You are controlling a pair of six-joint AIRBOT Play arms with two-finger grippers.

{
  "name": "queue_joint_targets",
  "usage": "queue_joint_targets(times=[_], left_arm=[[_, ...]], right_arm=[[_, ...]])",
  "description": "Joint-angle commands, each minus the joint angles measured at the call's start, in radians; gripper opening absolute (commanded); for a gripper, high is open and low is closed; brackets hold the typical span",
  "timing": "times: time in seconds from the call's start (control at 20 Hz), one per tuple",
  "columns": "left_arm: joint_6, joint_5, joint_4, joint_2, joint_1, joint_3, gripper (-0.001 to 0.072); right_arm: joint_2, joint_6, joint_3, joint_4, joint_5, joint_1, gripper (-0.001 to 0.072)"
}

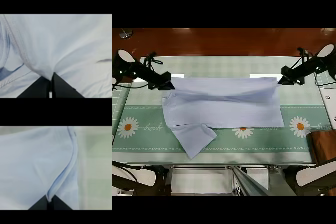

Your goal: Fold the shirts.

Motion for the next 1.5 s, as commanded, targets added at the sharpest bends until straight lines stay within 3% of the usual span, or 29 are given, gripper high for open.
queue_joint_targets(times=[0.0, 0.05, 0.2, 0.35, 0.45, 0.55, 0.7, 0.8, 0.9, 1.0, 1.2, 1.3, 1.45], left_arm=[[-0.027, -0.04, 0.0, -0.005, -0.005, -0.09, 0.03], [-0.034, -0.078, 0.003, -0.004, -0.005, -0.084, 0.0689], [-0.079, -0.194, 0.0, 0.027, 0.019, -0.035, 0.0702], [-0.056, -0.185, 0.0, 0.167, 0.051, -0.095, 0.0702], [-0.005, -0.176, 0.079, 0.278, 0.103, -0.224, 0.0701], [0.001, -0.163, 0.127, 0.378, 0.209, -0.41, 0.0701], [0.014, -0.055, -0.114, 0.529, 0.399, -0.702, 0.0701], [0.03, 0.027, -0.185, 0.621, 0.452, -0.861, 0.0701], [0.033, 0.082, -0.203, 0.684, 0.437, -0.972, 0.0701], [0.103, 0.105, -0.265, 0.707, 0.405, -1.03, 0.0701], [0.09, 0.121, -0.274, 0.702, 0.299, -1.078, 0.0701], [0.129, 0.142, -0.273, 0.702, 0.234, -1.094, 0.07], [0.106, 0.232, -0.282, 0.702, 0.149, -1.114, 0.07]], right_arm=[[-0.029, 0.035, -0.06, 0.016, -0.013, 0.007, 0.0326], [-0.029, 0.026, -0.059, 0.04, 0.01, 0.007, 0.063], [0.013, -0.041, -0.024, -0.018, 0.173, -0.01, 0.062], [0.14, -0.045, -0.07, -0.212, 0.265, -0.054, 0.062], [0.282, -0.04, -0.243, -0.28, 0.155, -0.103, 0.062], [0.434, -0.096, -0.513, -0.219, 0.007, -0.126, 0.062], [0.629, -0.098, -0.861, 0.005, -0.21, -0.126, 0.062], [0.705, -0.111, -0.967, 0.148, -0.248, -0.126, 0.062], [0.74, -0.148, -0.997, 0.229, -0.244, -0.126, 0.062], [0.744, -0.147, -0.997, 0.25, -0.231, -0.126, 0.062], [0.744, -0.163, -0.997, 0.29, -0.198, -0.126, 0.062], [0.744, -0.165, -0.997, 0.29, -0.196, -0.126, 0.062], [0.744, -0.164, -0.997, 0.279, -0.138, -0.129, 0.062]])
